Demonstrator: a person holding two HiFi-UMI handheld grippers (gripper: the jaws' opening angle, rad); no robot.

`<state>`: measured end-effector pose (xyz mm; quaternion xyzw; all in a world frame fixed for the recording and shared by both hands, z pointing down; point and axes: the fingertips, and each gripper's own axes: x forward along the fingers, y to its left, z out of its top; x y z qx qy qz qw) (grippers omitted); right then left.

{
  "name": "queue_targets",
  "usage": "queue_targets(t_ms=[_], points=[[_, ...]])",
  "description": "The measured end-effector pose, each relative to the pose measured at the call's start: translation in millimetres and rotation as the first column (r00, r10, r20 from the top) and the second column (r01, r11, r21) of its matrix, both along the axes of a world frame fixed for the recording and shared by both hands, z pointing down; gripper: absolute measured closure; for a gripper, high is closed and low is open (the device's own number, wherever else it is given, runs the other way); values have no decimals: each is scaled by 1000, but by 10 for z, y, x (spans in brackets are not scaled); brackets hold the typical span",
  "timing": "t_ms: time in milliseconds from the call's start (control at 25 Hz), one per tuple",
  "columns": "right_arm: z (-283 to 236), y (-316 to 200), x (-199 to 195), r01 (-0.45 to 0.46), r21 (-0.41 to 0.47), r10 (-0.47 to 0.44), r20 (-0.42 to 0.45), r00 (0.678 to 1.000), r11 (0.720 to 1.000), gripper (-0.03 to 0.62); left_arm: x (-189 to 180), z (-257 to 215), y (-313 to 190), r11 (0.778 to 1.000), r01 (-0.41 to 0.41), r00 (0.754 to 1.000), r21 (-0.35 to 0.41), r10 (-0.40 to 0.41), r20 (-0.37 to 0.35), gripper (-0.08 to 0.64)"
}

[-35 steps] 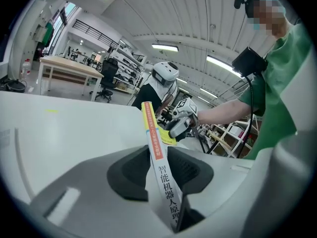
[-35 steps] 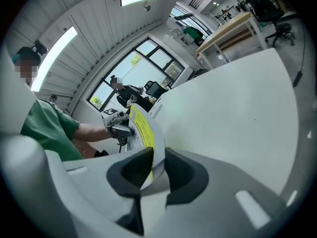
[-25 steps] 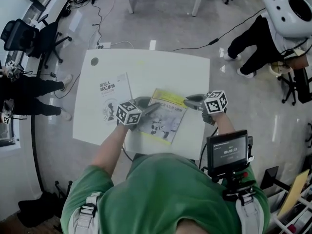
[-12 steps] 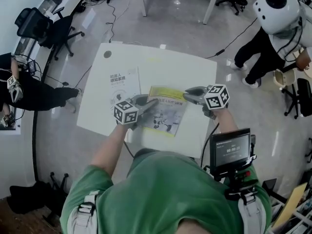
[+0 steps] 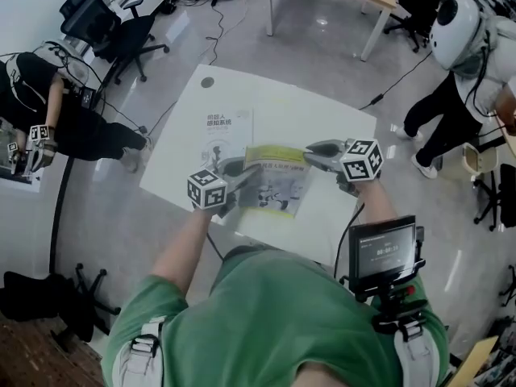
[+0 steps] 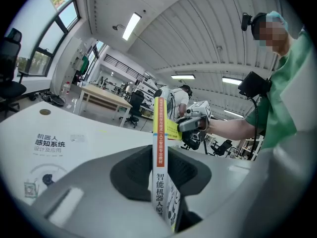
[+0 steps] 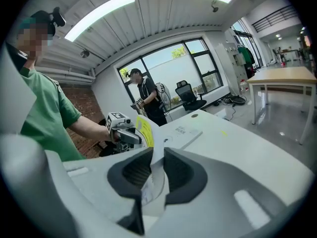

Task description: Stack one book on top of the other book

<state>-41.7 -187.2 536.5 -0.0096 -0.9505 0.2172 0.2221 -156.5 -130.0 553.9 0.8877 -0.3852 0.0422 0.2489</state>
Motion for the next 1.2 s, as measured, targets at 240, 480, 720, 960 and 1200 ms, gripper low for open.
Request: queue_targets(t_ms=[240, 480, 720, 960, 1200], points=[[-265, 46, -305, 66, 25, -68, 53, 996, 997, 528, -280, -215, 76, 996, 82, 997, 35, -83, 11, 483], [-477, 135, -568, 121, 42, -124, 102, 987, 992, 528, -522, -393, 195, 987, 151, 988, 58, -153, 28, 483], [-603, 155, -681, 162, 60, -168, 108, 980, 985, 528, -610, -494, 232, 980, 188, 981, 64, -191, 44, 483], [-800, 241, -1109, 148, 74, -154, 89, 984, 986, 528, -1033, -637, 286, 985, 155, 987, 69, -158, 40, 483], [-825, 128, -1184, 101, 58, -105, 72, 992, 993, 528, -1144, -640, 91, 993, 102, 994, 53, -104, 23, 485]])
